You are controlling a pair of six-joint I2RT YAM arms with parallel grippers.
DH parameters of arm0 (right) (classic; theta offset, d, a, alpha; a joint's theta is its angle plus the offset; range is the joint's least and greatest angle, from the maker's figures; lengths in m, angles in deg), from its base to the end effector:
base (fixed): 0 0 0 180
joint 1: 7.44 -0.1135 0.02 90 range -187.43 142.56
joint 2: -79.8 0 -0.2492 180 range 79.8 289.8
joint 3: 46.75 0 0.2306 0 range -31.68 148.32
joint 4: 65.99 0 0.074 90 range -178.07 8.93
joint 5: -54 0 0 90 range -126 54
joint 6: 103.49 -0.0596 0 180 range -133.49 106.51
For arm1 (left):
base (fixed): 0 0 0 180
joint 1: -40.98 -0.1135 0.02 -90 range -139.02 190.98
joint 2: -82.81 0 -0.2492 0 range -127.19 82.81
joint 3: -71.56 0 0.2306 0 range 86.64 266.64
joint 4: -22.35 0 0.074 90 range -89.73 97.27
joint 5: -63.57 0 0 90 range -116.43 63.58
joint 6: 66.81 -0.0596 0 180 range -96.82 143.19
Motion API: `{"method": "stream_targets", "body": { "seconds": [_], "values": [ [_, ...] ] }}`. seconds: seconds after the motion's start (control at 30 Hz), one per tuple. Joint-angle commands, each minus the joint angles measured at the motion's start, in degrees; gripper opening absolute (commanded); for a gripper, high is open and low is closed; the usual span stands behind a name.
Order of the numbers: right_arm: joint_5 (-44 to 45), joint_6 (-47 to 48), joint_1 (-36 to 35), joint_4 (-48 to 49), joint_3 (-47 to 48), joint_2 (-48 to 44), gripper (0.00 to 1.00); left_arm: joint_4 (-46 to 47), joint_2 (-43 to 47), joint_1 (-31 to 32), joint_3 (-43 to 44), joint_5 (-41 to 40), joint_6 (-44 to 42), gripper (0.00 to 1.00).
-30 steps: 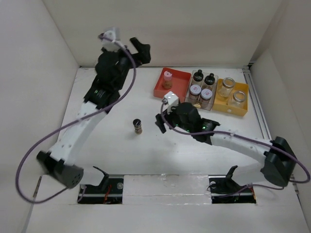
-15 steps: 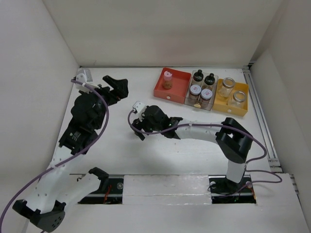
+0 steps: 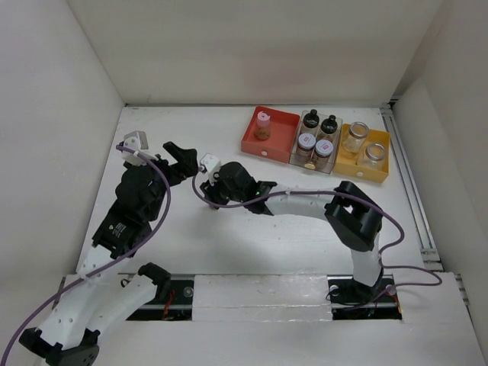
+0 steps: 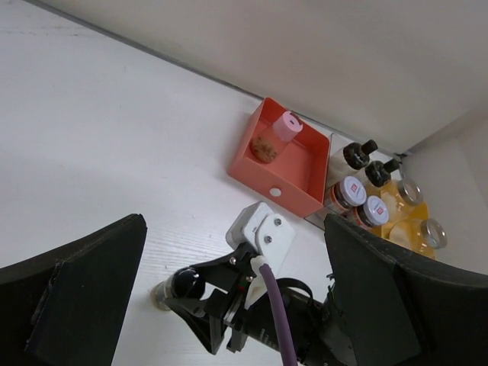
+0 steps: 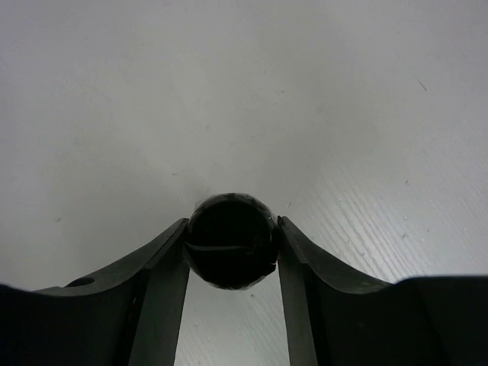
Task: Organize the condiment bottles
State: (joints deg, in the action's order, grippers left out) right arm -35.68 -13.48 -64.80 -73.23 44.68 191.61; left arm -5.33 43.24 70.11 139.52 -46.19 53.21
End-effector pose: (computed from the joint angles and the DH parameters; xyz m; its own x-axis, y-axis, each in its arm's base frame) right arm 0.2414 0.3763 0.2026 -0.2499 -0.3905 -0.8860 -0.8394 0.5434 -0.0027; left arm 0.1503 -0.0607 0.3835 -0.0721 -0.4988 -0.8637 0.1464 0.8513 -0.5039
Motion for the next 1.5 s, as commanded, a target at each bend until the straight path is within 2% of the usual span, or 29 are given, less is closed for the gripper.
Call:
{"method": "stream_targets", "body": {
  "seconds": [0.0,0.1,0.2,0.37,0.47,0.57,0.7,1.23,1.47],
  "values": [
    [0.47,-0.19,1.19,2.89,2.05,-2.37,0.34,1.53,0.64,-0.12,-0.32,0.25,-1.28,1.0],
    [2.4,-0.19,3.48,2.89,0.56,-10.19,0.34,3.88,1.16,-0.12,-0.85,2.45,-1.28,1.0],
    [3.55,0.86,11.1,1.22,0.55,-17.56,0.34,6.17,-0.5,-0.12,-1.99,7.88,-1.28,1.0],
    [3.38,1.4,21.65,-1.33,3.53,-20.4,0.34,9.69,-3.05,-0.12,-4.01,13.17,-0.06,1.0],
    [3.37,1.92,26.32,-2.56,5.64,-17.42,0.34,12.68,-5.07,1.63,-5.94,15.63,1.44,1.0],
    [3.37,1.92,29.23,-2.56,8.19,-13.03,0.34,14.96,-7.61,5.22,-7.52,14.59,2.93,1.0],
    [-2.23,1.4,33.97,-3.26,12.93,-6.35,0.34,17.16,-10.17,8.31,-8.85,13.53,4.25,1.0],
    [-1.11,0.87,37.68,-3.88,18.74,6.39,0.34,20.95,-12.63,9.11,-12.19,11.95,5.31,1.0],
    [-2.43,0.87,38.73,-4.41,20.59,10.44,0.4,20.95,-13.16,9.11,-12.72,11.95,5.31,1.0]
  ]
}}
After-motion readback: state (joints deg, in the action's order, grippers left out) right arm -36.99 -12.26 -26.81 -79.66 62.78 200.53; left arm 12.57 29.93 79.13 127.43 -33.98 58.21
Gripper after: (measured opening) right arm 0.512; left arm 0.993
